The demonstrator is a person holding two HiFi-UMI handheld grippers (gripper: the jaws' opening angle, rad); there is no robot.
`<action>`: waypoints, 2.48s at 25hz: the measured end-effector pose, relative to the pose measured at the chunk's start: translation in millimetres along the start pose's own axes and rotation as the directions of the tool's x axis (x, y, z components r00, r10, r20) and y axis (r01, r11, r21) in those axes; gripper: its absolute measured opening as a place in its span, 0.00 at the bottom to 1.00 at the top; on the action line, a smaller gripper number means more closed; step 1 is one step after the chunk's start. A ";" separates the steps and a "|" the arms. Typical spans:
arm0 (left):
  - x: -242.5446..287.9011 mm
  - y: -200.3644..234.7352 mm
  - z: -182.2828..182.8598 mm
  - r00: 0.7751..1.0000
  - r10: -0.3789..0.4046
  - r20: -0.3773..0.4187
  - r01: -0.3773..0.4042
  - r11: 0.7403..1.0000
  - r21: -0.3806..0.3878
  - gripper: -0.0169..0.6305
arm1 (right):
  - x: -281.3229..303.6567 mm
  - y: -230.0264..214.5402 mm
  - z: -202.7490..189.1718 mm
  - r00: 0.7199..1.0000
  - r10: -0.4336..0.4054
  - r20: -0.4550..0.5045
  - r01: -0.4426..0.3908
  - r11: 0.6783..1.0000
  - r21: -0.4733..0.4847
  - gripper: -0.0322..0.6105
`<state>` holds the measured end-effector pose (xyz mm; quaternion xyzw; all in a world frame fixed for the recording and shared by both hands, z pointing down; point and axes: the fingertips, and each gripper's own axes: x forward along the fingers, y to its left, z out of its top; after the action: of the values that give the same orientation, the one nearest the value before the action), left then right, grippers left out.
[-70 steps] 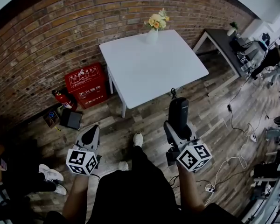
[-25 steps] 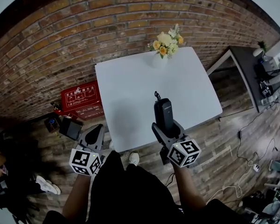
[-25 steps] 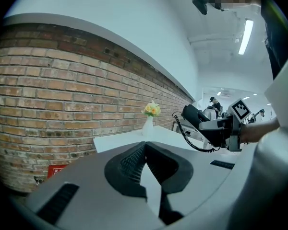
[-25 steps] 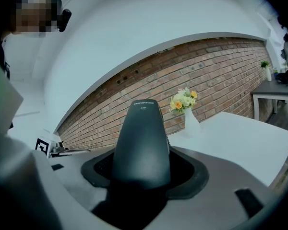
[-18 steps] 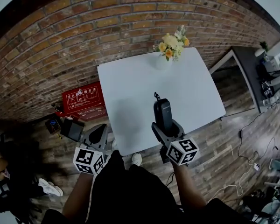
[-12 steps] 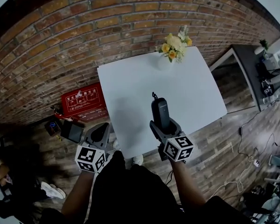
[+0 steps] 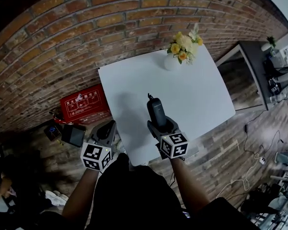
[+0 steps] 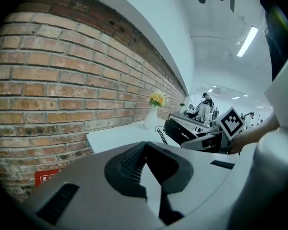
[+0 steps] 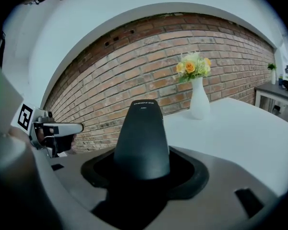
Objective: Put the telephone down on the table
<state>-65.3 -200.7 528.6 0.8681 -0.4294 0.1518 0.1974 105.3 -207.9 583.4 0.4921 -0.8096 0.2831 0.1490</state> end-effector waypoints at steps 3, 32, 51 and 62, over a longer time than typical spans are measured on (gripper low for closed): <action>7.8 5.4 -1.8 1.000 -0.012 -0.015 0.012 1.000 0.000 0.05 | 20.8 -2.1 -9.4 0.999 -0.006 -0.036 0.006 1.000 -0.009 0.49; 61.7 66.3 -17.1 0.999 0.011 -0.046 -0.015 0.997 -0.076 0.05 | 177.3 10.9 -15.3 0.978 -0.072 -0.196 0.055 0.994 -0.093 0.49; 60.3 85.8 -26.9 0.998 0.013 -0.057 -0.018 0.995 -0.095 0.05 | 210.9 12.5 -16.7 0.962 -0.163 -0.221 0.143 0.984 -0.104 0.49; 52.7 89.3 -31.2 0.998 0.024 -0.060 -0.030 0.995 -0.095 0.05 | 212.5 14.7 -19.0 0.958 -0.151 -0.243 0.123 0.985 -0.124 0.50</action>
<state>-109.3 -271.5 597.8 0.8468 -0.4421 0.1591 0.2493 -8.5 -342.6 704.3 0.4986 -0.7622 0.2882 0.2957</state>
